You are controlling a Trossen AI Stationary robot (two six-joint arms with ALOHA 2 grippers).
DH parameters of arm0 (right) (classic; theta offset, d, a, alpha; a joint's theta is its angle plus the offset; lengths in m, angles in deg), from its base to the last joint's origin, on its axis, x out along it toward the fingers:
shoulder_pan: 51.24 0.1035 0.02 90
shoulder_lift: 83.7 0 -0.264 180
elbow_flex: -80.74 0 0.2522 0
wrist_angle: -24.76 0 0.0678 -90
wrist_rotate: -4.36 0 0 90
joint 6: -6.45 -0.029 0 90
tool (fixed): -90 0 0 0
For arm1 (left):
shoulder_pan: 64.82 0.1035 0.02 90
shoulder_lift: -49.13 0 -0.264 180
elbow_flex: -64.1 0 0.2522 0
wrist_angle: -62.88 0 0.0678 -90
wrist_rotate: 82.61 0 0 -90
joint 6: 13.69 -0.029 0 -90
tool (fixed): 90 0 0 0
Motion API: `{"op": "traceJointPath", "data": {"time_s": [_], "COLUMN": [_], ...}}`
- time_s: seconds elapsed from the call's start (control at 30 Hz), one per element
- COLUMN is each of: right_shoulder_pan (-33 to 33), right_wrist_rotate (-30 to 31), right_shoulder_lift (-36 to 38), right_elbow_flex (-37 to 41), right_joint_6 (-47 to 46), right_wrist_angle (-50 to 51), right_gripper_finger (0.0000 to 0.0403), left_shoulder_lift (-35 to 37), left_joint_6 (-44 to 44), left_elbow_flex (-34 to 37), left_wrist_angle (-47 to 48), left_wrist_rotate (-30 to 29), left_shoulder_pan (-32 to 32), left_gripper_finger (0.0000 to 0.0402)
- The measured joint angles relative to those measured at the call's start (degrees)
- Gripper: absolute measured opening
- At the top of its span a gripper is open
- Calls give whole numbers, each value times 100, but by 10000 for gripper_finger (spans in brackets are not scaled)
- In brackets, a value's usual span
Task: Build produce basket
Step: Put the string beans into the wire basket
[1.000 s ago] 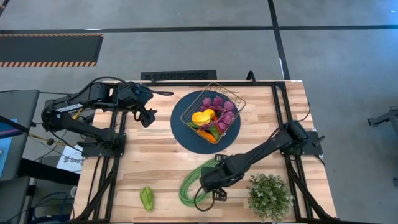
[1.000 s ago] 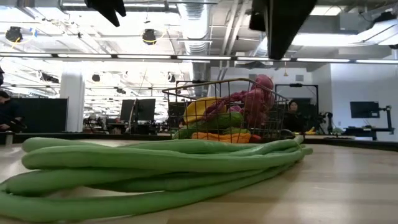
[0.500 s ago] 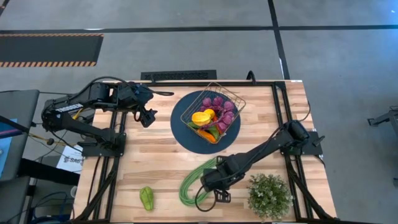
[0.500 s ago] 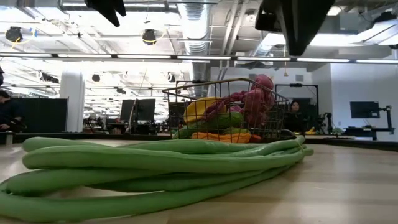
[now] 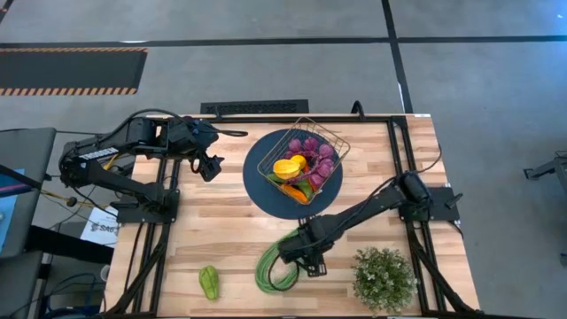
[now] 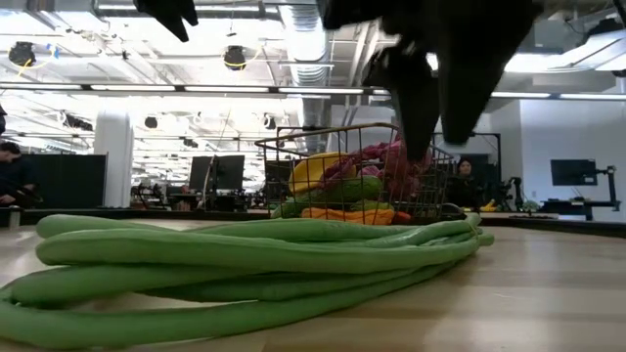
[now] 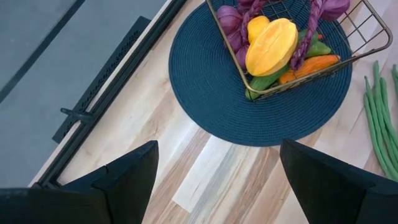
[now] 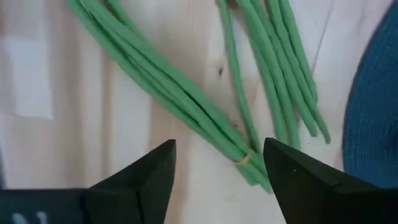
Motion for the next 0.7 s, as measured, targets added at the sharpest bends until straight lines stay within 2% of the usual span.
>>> {"op": "traceJointPath", "data": {"time_s": [0.27,0.43,0.7], "right_shoulder_pan": [83,56,109], "right_wrist_rotate": [31,85,861], "right_shoulder_lift": [-490,-840,-1080], "right_elbow_flex": [-7,-4,-23], "right_joint_6": [1173,1529,1883], "right_wrist_angle": [389,397,234], "right_gripper_finger": [268,268,259], "left_shoulder_lift": [2,2,2], "left_joint_6": [-115,-131,-133], "left_elbow_flex": [0,0,0], "left_wrist_angle": [1,2,2], "left_wrist_rotate": [-169,-245,-247], "left_shoulder_pan": [2,2,2], "left_gripper_finger": [322,322,322]}}
